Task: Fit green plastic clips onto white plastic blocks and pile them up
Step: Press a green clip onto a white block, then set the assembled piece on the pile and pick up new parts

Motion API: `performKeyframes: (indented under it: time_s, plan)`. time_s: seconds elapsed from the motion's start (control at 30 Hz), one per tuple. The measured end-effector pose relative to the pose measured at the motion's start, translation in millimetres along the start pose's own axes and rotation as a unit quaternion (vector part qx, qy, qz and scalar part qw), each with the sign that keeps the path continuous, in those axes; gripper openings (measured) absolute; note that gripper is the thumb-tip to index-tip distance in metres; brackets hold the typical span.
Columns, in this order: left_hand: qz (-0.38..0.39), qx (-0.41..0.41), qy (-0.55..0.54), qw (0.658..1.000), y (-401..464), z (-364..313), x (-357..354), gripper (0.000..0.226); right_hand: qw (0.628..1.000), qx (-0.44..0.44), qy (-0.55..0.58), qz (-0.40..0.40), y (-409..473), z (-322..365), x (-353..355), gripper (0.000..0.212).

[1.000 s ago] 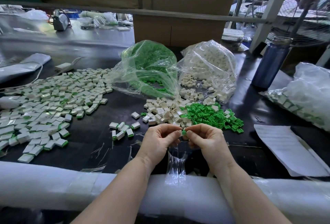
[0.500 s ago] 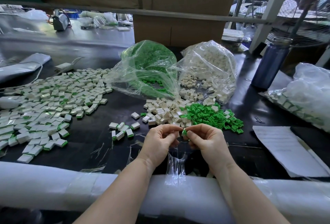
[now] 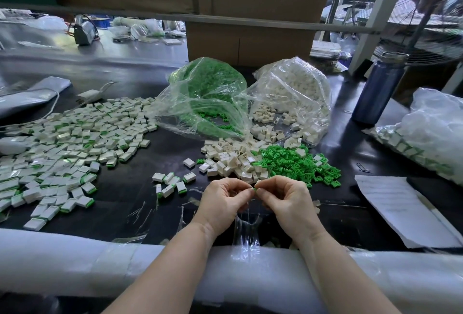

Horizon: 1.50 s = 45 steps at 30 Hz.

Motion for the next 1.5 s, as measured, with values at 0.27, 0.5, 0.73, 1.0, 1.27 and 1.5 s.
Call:
performKeyframes:
  time_s: [0.27, 0.5, 0.73, 1.0, 1.27, 1.5]
  plan:
    - [0.003, 0.003, -0.012, 1.000, -0.7, -0.3, 0.3, 0.010, 1.000, 0.003, -0.003, 0.009, -0.2, 2.0, -2.0, 0.027]
    - [0.002, 0.009, -0.024, 1.000, -0.3, 0.8, 0.8, 0.017, 1.000, 0.004, -0.003, 0.001, -0.2, 3.7, 0.9, 0.027]
    - [-0.012, 0.019, -0.023, 0.999, 2.2, 5.3, 3.3, 0.010, 0.996, 0.008, -0.064, -0.064, -0.5, 0.9, 19.4, 0.022]
    - [-0.015, 0.030, -0.011, 0.999, 2.6, 8.0, 2.9, 0.008, 0.951, -0.087, -0.255, -0.154, -9.3, -13.3, 71.3, 0.015]
    - [-0.028, 0.015, 0.029, 0.999, 1.7, 6.3, 3.9, 0.007, 0.878, -0.223, -0.416, -0.081, -16.5, -29.9, 135.8, 0.005]
    - [-0.029, 0.011, 0.037, 0.999, 0.4, 4.5, 3.9, 0.011, 0.820, -0.256, -0.511, -0.034, -20.8, -38.9, 156.9, 0.010]
Point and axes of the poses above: each hand's wrist, its own y-axis towards the middle knuckle, its own x-axis out of the back of the hand, z = x × y, the point moved 10 cm from there along y, towards the middle knuckle, and after that the axes turned 15 degrees about x, right-handed, at the moved point
